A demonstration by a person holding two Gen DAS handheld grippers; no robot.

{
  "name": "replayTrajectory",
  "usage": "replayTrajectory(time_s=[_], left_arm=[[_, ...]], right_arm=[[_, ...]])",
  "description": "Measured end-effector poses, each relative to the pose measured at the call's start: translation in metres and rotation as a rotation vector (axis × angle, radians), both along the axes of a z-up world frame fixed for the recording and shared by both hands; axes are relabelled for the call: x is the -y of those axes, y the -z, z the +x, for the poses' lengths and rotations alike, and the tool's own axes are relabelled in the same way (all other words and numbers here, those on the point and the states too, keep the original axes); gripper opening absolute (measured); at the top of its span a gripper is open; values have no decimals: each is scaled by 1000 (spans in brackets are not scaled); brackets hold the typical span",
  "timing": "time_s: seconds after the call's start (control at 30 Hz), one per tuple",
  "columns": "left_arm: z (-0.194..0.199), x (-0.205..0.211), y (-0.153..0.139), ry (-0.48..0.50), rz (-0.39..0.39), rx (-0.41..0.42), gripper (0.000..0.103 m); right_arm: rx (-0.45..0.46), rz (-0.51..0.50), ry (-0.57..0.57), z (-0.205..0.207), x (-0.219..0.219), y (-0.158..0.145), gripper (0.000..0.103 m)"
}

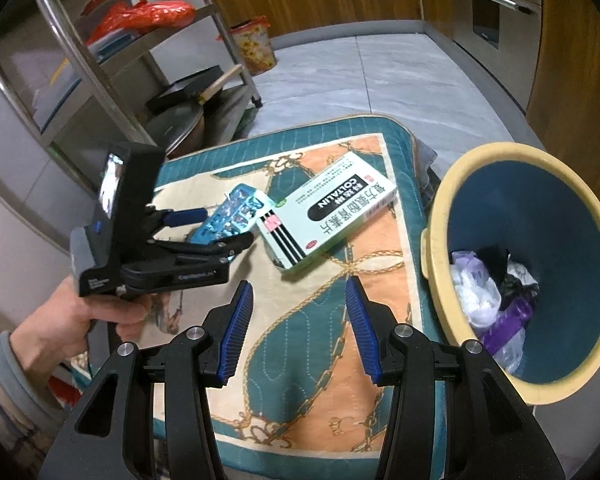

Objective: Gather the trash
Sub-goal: 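Grasp the blue blister pack with the left tool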

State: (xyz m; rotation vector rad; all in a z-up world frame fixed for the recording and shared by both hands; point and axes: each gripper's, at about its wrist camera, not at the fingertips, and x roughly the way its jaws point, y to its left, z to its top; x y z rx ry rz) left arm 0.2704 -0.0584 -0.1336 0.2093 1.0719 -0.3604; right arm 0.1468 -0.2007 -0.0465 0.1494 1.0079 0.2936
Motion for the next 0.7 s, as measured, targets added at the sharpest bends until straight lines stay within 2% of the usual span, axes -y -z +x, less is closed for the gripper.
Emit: replayTrajectory(time_s=[0.07, 0.17, 0.27, 0.37, 0.4, 0.47, 0.63, 0.7], left_arm=[[0, 1, 1, 6, 9, 5, 81], [-3, -3, 0, 6, 6, 20, 68], [-5, -13, -3, -5, -29, 2, 68], [-9, -23, -4, -36, -31, -2, 68], [-11, -29, -5, -51, -37, -7, 68], [-15, -41, -10, -81, -48, -10, 68], [-29, -69, -34, -145, -72, 12, 68], [-34, -78, -45, -163, -80, 24, 68]], right_arm=[[-1, 0, -3, 2, 0, 1, 50], [-7, 6, -2, 8, -4, 2, 50], [-21, 26, 5, 16, -9, 3, 50], [-33, 43, 16, 23, -13, 3, 51], [-40, 54, 25, 27, -15, 3, 59], [-46, 77, 59, 35, -17, 4, 67], [-106, 106, 140, 59, -25, 15, 69], [-148, 101, 190, 68, -28, 23, 74]])
